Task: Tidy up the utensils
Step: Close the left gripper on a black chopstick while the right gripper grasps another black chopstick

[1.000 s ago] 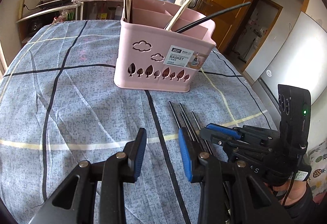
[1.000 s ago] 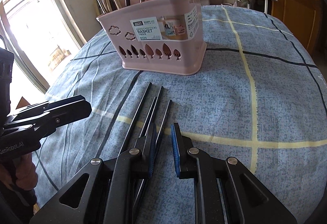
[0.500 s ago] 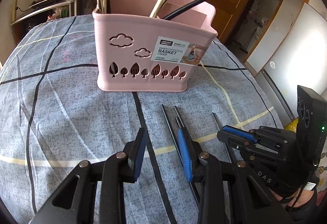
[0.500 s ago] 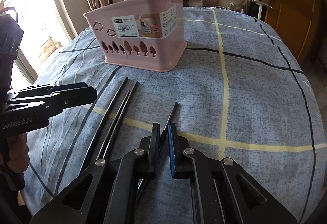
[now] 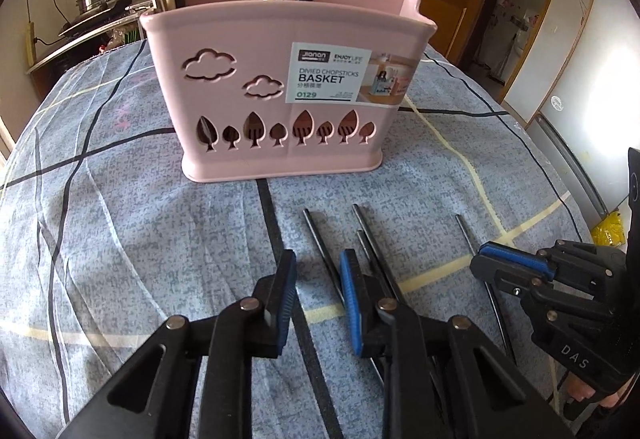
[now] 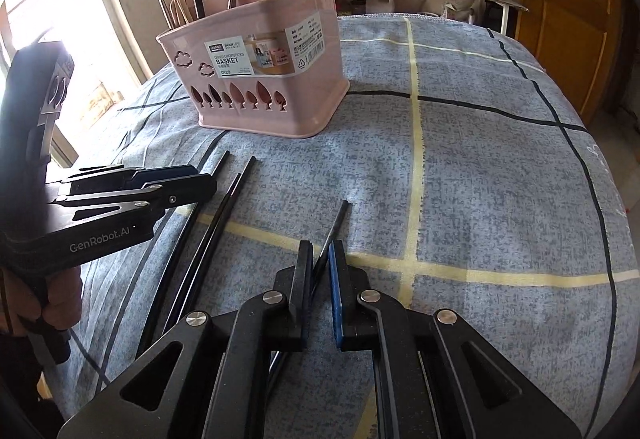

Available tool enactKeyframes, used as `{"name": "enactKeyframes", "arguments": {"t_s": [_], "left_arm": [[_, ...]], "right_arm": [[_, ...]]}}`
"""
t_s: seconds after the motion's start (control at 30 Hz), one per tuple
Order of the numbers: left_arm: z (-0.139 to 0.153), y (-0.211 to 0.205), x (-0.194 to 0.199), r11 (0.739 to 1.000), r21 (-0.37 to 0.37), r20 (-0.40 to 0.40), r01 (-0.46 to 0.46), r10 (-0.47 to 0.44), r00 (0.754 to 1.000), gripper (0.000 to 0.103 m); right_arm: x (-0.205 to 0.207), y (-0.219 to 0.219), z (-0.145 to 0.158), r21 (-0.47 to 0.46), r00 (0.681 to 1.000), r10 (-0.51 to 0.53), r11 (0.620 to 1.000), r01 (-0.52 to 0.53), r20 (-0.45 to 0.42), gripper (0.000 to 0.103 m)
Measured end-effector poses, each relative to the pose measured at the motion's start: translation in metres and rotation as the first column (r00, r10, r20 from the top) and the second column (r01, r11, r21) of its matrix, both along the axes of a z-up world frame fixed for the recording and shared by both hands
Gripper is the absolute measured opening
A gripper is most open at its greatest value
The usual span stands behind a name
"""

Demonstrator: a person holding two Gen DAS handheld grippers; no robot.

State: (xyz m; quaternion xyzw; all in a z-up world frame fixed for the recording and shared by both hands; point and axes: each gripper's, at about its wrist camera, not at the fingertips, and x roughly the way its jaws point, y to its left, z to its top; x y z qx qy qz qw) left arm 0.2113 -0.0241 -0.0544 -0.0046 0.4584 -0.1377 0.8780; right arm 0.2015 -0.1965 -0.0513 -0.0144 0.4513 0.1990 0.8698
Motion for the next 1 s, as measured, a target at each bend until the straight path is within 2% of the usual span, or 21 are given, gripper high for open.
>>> {"name": "enactKeyframes", "arguments": {"t_s": [0.2, 0.37, 0.5, 0.7, 0.8, 1.0], "left_arm": [[0.001, 0.012, -0.015, 0.999, 0.030, -0.007, 0.027, -0.027, 1.000, 0.014], [0.002, 0.027, -0.014, 0.999, 0.032, -0.041, 0.013, -0.012, 0.999, 0.014], [0.003, 0.017, -0.006, 0.998, 0.061, -0.062, 0.008, -0.004, 0.998, 0.016], [0.002, 0.000, -0.002, 0.994, 0.109, -0.026, 0.005, -0.003, 1.000, 0.015], [0.001, 0.000, -0.002, 0.994, 0.110, -0.016, 0.008, -0.006, 1.000, 0.012], [0.006, -0.001, -0.003, 0.997, 0.074, -0.023, 0.035, -0.033, 0.999, 0.005]], "right_arm": [[0.000, -0.003, 0.000, 0.000, 1.000, -0.004, 1.000, 0.004, -0.005, 0.008], [0.004, -0.006, 0.000, 0.001, 0.999, -0.029, 1.000, 0.029, -0.020, 0.008], [0.010, -0.001, 0.001, -0.030, 0.998, -0.062, 0.998, 0.061, -0.031, 0.008], [0.016, 0.010, 0.001, -0.099, 0.997, -0.078, 0.992, 0.076, -0.020, 0.008], [0.016, 0.011, 0.001, -0.106, 0.997, -0.073, 0.992, 0.072, -0.014, 0.008], [0.015, 0.010, 0.006, -0.048, 0.999, -0.047, 0.998, 0.046, -0.021, 0.006]]}}
